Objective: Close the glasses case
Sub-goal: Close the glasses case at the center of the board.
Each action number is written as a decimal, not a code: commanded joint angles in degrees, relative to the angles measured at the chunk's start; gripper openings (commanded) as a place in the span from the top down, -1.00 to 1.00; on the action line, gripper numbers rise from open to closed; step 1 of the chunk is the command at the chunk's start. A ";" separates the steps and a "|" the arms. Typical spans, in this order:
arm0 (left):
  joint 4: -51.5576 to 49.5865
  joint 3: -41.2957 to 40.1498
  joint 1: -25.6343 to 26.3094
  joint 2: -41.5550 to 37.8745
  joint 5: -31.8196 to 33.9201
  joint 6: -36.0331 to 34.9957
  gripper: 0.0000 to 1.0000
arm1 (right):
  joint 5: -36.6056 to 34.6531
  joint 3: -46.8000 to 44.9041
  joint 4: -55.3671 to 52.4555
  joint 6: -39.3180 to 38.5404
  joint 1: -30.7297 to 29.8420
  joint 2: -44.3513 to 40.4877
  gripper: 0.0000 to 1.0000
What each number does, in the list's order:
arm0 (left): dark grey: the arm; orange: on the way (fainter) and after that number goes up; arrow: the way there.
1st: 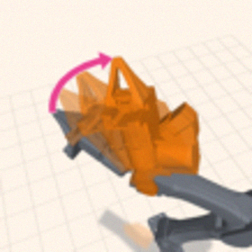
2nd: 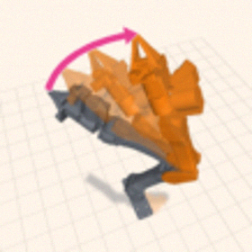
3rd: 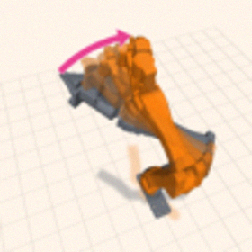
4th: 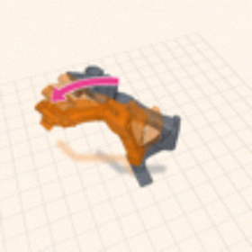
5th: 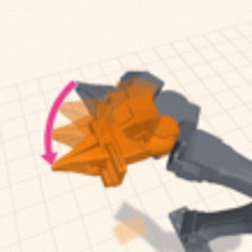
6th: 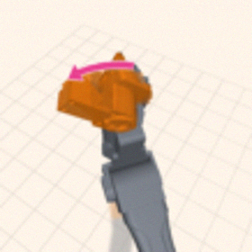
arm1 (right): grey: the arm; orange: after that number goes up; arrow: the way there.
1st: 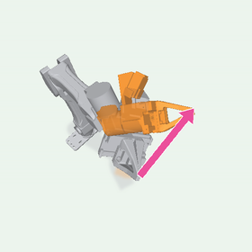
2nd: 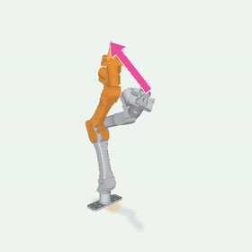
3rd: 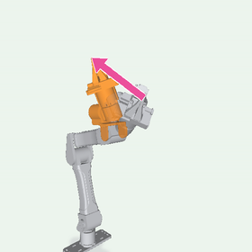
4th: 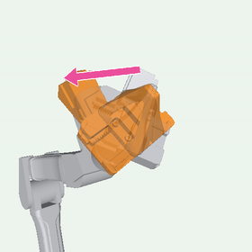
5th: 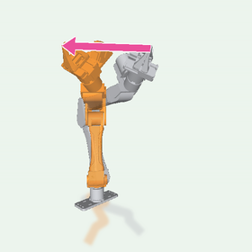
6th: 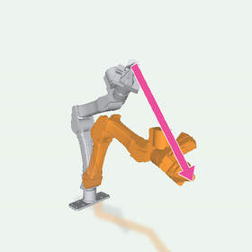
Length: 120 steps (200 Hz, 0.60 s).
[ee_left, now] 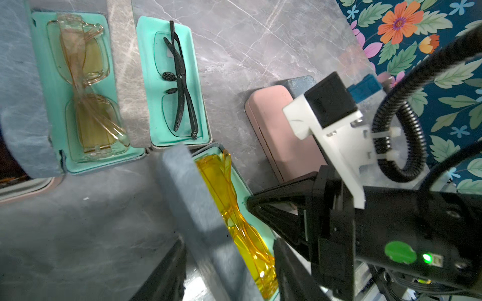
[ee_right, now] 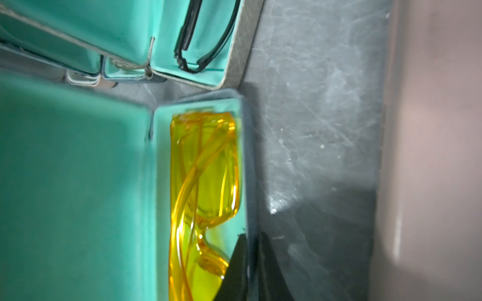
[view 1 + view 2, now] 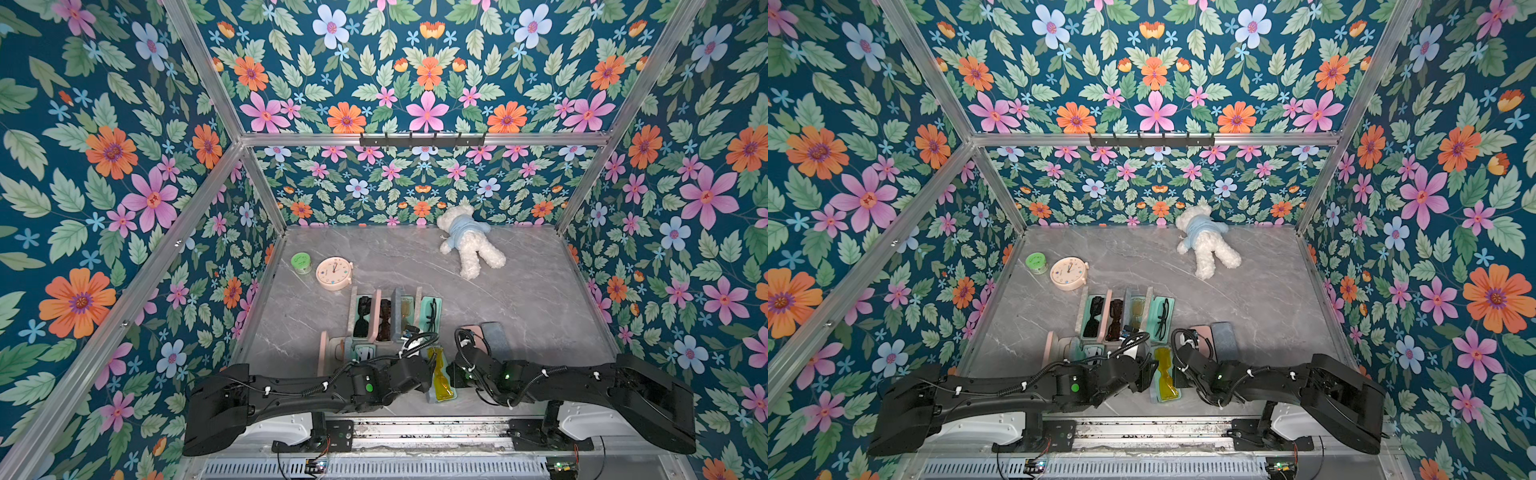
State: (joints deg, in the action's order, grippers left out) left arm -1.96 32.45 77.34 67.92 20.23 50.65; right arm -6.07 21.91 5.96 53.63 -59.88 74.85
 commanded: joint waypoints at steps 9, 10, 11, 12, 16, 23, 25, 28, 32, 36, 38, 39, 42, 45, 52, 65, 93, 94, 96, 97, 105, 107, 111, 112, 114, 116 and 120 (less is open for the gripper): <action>-0.45 0.56 -0.08 -0.98 2.00 -0.46 -0.13 | -2.66 -1.11 -1.74 3.59 -0.03 0.25 0.87; -0.48 0.58 -0.08 -1.01 2.01 -0.46 -0.13 | -2.69 -1.14 -1.65 3.68 -0.01 0.23 0.88; -0.49 0.59 -0.08 -1.07 2.01 -0.47 -0.13 | -2.71 -1.20 -1.52 3.77 0.01 0.22 0.89; -0.54 0.59 -0.08 -1.09 2.10 -0.47 -0.13 | -2.72 -1.23 -1.45 3.85 -0.03 0.22 0.89; -0.71 0.60 -0.08 -1.24 2.17 -0.47 -0.13 | -2.87 -1.53 -1.04 4.14 -0.01 0.21 0.90; -0.85 0.69 -0.09 -1.50 2.32 -0.53 -0.13 | -3.02 -1.85 -0.31 4.34 0.01 0.08 0.91; -0.79 0.62 -0.09 -1.55 2.35 -0.48 -0.13 | -3.00 -1.98 -0.11 4.37 0.02 0.05 0.90; -0.78 0.61 -0.09 -1.61 2.31 -0.59 -0.13 | -2.99 -2.09 0.22 4.38 0.01 0.04 0.91; -0.90 0.60 -0.08 -1.71 2.31 -0.64 -0.13 | -2.87 -2.13 0.44 4.37 -0.03 -0.01 0.90; -0.88 0.60 -0.08 -1.74 2.35 -0.64 -0.13 | -2.89 -2.14 0.39 4.30 0.01 -0.05 0.90; -0.93 0.60 -0.08 -1.74 2.36 -0.64 -0.13 | -2.90 -2.09 0.33 4.25 0.02 -0.12 0.90; -0.94 0.60 -0.08 -1.74 2.36 -0.64 -0.13 | -2.90 -2.11 0.26 4.23 0.02 -0.13 0.90; -0.91 0.60 -0.08 -1.73 2.21 -0.62 -0.13 | -2.98 -2.01 0.06 4.21 -0.02 -0.14 0.90; -1.01 0.60 -0.08 -1.74 2.19 -0.60 -0.13 | -2.99 -1.92 -0.16 4.21 0.01 -0.22 0.90; -1.10 0.56 -0.08 -1.73 2.24 -0.64 -0.13 | -3.05 -1.75 -0.52 4.12 0.01 -0.27 0.90; -0.96 0.34 -0.08 -1.67 2.33 -0.55 -0.13 | -3.07 -1.45 -1.26 3.86 -0.12 -0.57 0.88; -0.33 -0.19 -0.11 -1.65 2.20 -0.36 -0.13 | -2.91 -1.19 -1.89 3.68 -0.38 -1.34 0.79; -0.33 -0.19 -0.10 -1.65 2.19 -0.37 -0.13 | -2.86 -1.18 -1.90 3.68 -0.40 -1.40 0.78; -0.33 -0.23 -0.09 -1.65 2.19 -0.38 -0.13 | -2.85 -1.17 -1.98 3.68 -0.41 -1.40 0.77; -0.33 -0.26 -0.09 -1.65 2.18 -0.38 -0.13 | -2.83 -1.17 -2.03 3.68 -0.41 -1.43 0.77; -0.33 -0.28 -0.08 -1.65 2.19 -0.38 -0.13 | -2.81 -1.09 -2.26 3.68 -0.48 -1.68 0.73; -0.33 -0.28 -0.08 -1.65 2.18 -0.38 -0.13 | -2.81 -1.13 -2.31 3.68 -0.50 -1.71 0.73; -0.25 -0.28 -0.09 -1.65 2.18 -0.38 -0.13 | -2.68 -1.16 -2.27 3.68 -0.50 -1.85 0.71; -0.24 -0.28 -0.09 -1.65 2.18 -0.34 -0.13 | -2.66 -1.17 -2.27 3.68 -0.50 -1.83 0.71; -0.24 -0.23 -0.09 -1.61 2.18 -0.37 -0.13 | -2.71 -1.21 -2.27 3.63 -0.55 -1.95 0.71; -0.24 -0.20 -0.09 -1.57 2.18 -0.38 -0.13 | -2.63 -1.18 -2.26 3.67 -0.51 -2.02 0.71; -0.16 -0.27 -0.08 -1.56 2.14 -0.38 -0.13 | -2.53 -1.32 -2.26 3.68 -0.59 -2.19 0.70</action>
State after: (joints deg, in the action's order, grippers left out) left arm -2.39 32.21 77.30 66.39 21.21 50.61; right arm -7.88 20.64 6.55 56.77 -60.29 73.25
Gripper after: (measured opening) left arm 0.567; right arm 0.146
